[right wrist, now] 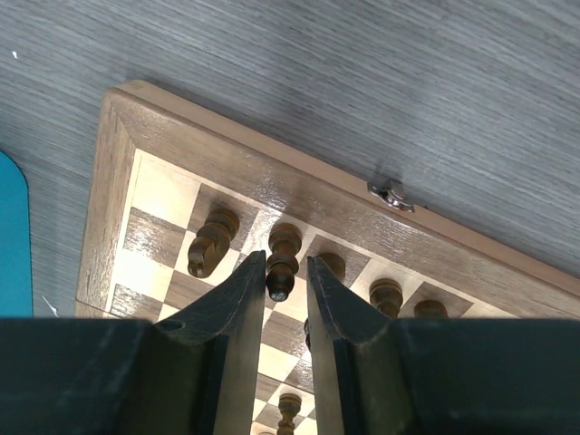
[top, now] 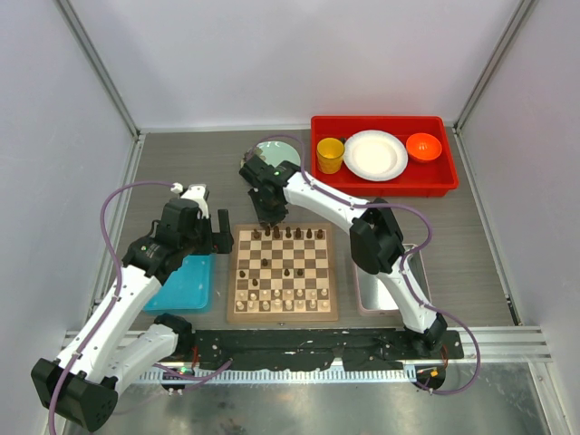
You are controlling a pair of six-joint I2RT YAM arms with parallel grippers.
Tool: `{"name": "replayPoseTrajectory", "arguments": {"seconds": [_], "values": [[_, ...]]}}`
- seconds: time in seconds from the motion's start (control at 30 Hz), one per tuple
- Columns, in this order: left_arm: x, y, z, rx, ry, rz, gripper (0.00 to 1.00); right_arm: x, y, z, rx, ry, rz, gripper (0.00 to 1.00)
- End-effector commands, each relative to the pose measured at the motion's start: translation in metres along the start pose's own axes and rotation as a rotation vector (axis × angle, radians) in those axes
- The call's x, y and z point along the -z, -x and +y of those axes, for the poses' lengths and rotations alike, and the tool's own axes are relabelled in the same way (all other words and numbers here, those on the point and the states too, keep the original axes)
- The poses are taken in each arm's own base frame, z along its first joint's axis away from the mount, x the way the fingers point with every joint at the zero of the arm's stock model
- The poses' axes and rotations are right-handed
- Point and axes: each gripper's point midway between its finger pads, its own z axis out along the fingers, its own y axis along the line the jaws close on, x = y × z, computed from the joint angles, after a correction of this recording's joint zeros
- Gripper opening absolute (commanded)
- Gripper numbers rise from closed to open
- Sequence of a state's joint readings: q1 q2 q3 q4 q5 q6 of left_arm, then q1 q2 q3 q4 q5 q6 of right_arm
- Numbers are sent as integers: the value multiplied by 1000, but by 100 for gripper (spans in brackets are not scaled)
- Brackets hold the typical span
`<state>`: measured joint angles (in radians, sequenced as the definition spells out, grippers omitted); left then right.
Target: Set up the chess pieces on the board
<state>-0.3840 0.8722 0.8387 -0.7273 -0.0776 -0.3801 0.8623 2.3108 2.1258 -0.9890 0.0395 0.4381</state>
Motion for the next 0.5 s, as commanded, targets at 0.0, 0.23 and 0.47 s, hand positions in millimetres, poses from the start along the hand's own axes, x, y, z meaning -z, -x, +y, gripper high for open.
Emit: {"name": "replayPoseTrajectory", "arguments": {"seconds": [0.0, 0.23, 0.47], "values": [[2, 10, -3, -12, -21, -44, 100, 33, 23, 2, 17, 5, -97, 31], [2, 10, -3, -11, -19, -42, 100, 38, 28, 8, 18, 39, -113, 34], [2, 10, -3, -12, -21, -44, 100, 38, 26, 13, 20, 70, -103, 34]]}}
